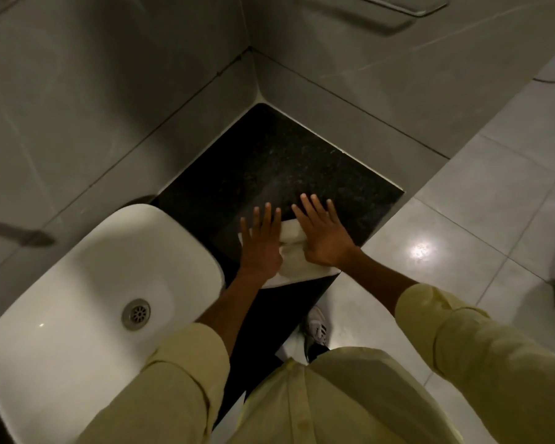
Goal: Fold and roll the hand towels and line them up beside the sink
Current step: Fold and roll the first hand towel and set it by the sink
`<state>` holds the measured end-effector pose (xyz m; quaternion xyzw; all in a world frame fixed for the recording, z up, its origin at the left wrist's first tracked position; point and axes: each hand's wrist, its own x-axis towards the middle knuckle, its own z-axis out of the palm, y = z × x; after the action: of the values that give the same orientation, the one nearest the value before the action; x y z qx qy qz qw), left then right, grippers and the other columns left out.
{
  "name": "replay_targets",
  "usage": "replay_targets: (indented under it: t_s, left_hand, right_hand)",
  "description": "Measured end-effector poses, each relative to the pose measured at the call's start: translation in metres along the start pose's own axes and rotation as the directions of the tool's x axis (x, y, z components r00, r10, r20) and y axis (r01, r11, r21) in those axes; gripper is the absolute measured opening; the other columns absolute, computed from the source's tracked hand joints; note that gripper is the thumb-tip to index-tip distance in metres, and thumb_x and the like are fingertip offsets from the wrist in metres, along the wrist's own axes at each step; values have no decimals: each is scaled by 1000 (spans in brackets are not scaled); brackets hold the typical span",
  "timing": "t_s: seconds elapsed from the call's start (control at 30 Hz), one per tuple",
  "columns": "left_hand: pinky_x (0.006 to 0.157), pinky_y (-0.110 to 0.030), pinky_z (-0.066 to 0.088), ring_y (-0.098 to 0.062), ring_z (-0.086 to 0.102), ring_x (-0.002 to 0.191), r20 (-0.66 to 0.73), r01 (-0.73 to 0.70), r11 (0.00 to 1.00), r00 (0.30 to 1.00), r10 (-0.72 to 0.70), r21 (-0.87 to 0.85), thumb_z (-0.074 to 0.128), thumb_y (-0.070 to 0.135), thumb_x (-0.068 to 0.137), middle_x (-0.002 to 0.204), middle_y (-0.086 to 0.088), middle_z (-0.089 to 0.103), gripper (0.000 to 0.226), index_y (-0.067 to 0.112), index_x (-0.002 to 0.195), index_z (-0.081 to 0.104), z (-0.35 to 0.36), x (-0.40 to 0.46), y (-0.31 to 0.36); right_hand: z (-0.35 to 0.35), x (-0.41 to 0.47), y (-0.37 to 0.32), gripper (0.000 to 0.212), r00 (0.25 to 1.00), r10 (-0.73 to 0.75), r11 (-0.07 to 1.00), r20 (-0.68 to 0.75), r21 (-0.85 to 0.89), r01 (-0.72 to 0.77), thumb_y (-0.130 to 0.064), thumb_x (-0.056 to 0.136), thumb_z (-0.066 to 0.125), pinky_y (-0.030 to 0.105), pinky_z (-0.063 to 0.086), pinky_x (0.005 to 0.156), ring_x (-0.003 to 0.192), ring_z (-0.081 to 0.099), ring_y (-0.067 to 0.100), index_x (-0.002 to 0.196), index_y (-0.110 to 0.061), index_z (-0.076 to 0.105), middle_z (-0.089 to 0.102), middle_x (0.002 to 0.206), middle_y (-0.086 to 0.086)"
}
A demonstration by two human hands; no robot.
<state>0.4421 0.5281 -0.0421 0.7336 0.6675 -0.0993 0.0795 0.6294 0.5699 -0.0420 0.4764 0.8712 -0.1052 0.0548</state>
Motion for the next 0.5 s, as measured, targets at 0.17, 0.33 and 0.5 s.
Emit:
replay_targets:
  t_s: [0.17, 0.33, 0.5]
  left_hand:
    - [117, -63, 6, -35, -4, 151, -81, -41, 997, 996, 36, -66, 53, 39, 78, 164, -15, -2, 97, 13, 156, 0, 6, -48, 15]
    - [120, -60, 2, -32, -9, 151, -22, -41, 994, 999, 39, -100, 49, 29, 86, 164, -12, -11, 90, 15, 155, -7, 11, -91, 26]
    - [114, -39, 33, -24, 43, 137, 1, -26, 991, 1000, 26, -128, 47, 21, 95, 153, -1, 42, 54, 28, 148, 36, -34, -85, 20]
  right_hand:
    - [15, -45, -16, 82, 992, -32, 999, -121, 18, 35, -60, 96, 33, 60, 5, 121, 153, -5, 33, 159, -15, 5, -2, 166, 15]
    - [22, -88, -32, 69, 993, -2, 999, -121, 37, 7, -40, 102, 41, 57, 13, 121, 154, 4, 32, 158, -16, 10, 7, 166, 13]
    - [-5, -79, -31, 55, 993, 57, 985, -105, 165, -39, -19, 83, 74, 50, 37, 111, 130, 52, 28, 134, -22, 57, 57, 140, 7]
